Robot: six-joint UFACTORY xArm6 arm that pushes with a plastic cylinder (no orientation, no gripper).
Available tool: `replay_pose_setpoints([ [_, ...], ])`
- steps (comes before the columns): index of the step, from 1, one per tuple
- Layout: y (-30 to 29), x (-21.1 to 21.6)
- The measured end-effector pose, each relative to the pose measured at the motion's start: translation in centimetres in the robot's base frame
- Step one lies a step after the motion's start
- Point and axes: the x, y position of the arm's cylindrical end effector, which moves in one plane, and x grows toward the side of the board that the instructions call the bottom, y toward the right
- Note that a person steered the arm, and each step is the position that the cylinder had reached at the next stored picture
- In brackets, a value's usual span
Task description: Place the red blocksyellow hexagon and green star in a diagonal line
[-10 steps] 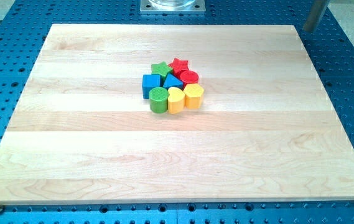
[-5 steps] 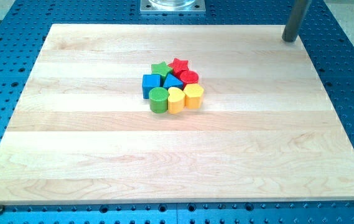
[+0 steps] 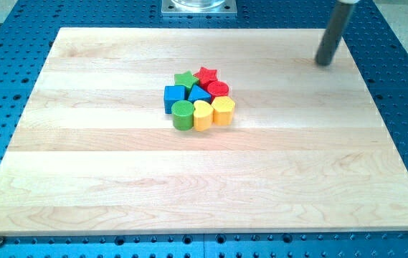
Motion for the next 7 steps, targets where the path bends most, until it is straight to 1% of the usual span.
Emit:
replay_pose_setpoints([
  [1, -4.3, 7.8],
  [2, -7.0, 12.7],
  [3, -15.7, 14.5],
  [4, -17.6, 14.9],
  [6, -18.4, 14.9],
  [7, -18.3, 12.5],
])
